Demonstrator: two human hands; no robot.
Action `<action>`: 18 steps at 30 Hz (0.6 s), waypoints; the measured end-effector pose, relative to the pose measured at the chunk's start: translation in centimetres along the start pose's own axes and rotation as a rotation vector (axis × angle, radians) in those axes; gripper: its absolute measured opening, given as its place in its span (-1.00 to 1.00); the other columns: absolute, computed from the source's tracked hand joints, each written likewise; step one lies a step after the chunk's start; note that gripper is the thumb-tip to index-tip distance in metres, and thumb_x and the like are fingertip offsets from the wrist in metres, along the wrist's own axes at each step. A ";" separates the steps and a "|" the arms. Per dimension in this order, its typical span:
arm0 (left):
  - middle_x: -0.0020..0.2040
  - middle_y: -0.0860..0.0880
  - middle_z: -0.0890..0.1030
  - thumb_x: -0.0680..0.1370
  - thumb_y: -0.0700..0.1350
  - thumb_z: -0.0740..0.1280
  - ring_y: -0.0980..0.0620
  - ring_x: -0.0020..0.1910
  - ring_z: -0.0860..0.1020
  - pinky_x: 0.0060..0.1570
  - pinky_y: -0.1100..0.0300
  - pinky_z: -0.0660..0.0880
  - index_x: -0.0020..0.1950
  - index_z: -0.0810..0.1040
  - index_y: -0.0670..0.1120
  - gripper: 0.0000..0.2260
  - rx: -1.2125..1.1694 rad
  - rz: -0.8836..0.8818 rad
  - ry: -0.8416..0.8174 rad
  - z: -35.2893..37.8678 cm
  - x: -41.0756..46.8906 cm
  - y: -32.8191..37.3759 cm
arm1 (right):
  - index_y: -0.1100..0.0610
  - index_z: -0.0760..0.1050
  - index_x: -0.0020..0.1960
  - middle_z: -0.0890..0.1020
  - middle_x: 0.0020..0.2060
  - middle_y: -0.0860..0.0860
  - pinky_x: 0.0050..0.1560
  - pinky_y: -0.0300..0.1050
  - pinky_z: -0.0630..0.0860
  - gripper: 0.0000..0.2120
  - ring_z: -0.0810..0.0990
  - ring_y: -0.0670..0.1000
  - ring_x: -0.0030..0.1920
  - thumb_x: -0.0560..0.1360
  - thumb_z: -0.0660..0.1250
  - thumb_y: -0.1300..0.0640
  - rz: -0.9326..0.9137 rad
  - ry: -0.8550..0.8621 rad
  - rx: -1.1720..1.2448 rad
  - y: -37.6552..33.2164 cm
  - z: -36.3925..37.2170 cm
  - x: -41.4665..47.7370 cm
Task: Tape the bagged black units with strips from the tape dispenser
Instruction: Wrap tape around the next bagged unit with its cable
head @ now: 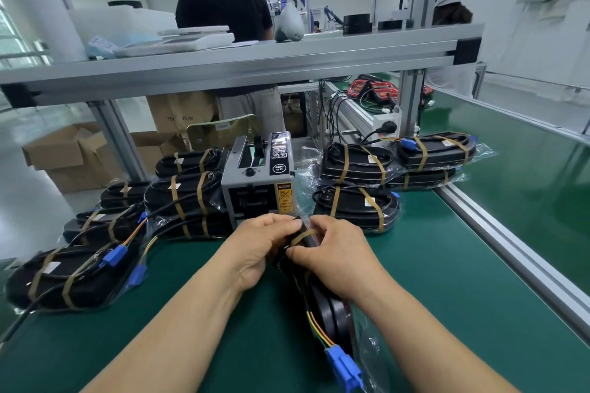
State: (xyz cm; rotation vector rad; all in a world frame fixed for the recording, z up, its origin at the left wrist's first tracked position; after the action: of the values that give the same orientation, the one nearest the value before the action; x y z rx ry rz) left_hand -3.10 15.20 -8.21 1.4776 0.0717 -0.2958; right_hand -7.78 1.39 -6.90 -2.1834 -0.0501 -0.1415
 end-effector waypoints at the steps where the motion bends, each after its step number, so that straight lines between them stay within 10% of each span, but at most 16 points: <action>1: -0.31 -0.02 0.63 0.50 -0.19 0.42 0.17 -0.46 0.50 -0.47 0.34 0.43 -0.10 0.64 -0.11 -1.00 -0.026 -0.011 0.012 -0.1 0.0 0.0 | 0.08 0.56 -0.13 0.65 -0.25 0.00 -0.17 -0.06 0.53 -0.76 0.60 0.04 -0.19 0.33 0.49 -0.04 0.002 -0.002 0.010 -0.1 0.0 -0.1; 7: -0.36 -0.02 0.61 0.54 -0.19 0.39 0.13 -0.40 0.47 -0.43 0.32 0.44 -0.20 0.68 -0.11 -0.87 -0.069 0.101 0.069 -0.2 -0.9 -0.1 | 0.08 0.56 -0.13 0.65 -0.27 0.00 -0.15 -0.02 0.56 -0.76 0.61 0.04 -0.20 0.29 0.47 -0.02 -0.043 0.015 0.023 -0.3 -0.3 -0.7; 14: -0.14 -0.01 0.69 0.50 -0.23 0.44 0.09 -0.12 0.64 -0.07 0.26 0.54 -0.19 0.72 0.03 -0.82 0.291 0.659 0.098 0.2 -4.7 3.7 | -0.23 0.45 0.16 0.66 0.04 -0.25 0.06 -0.39 0.51 -0.45 0.64 -0.19 0.05 0.30 0.46 0.23 -0.268 0.110 0.389 -0.3 -0.3 -2.3; 18: -0.11 0.07 0.60 0.51 -0.25 0.40 0.11 -0.06 0.60 -0.01 0.31 0.47 -0.07 0.70 -0.05 -0.87 0.476 0.914 -0.002 1.3 -7.5 3.4 | -0.22 0.46 0.15 0.64 0.14 -0.20 0.10 -0.14 0.57 -0.53 0.62 -0.13 0.13 0.29 0.47 0.04 -0.235 0.087 0.610 0.1 -0.5 -4.0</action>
State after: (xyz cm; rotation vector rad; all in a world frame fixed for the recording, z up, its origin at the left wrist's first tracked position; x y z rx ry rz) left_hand -9.71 15.25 -3.05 1.8153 -0.7036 0.4606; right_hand -11.74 1.00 -7.17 -1.5555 -0.2659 -0.3109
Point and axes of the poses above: each hand's wrist, its own x-axis towards the middle knuckle, its own z-axis out of the palm, y = z × x, the point moved 2 cm from there along x, towards the middle knuckle
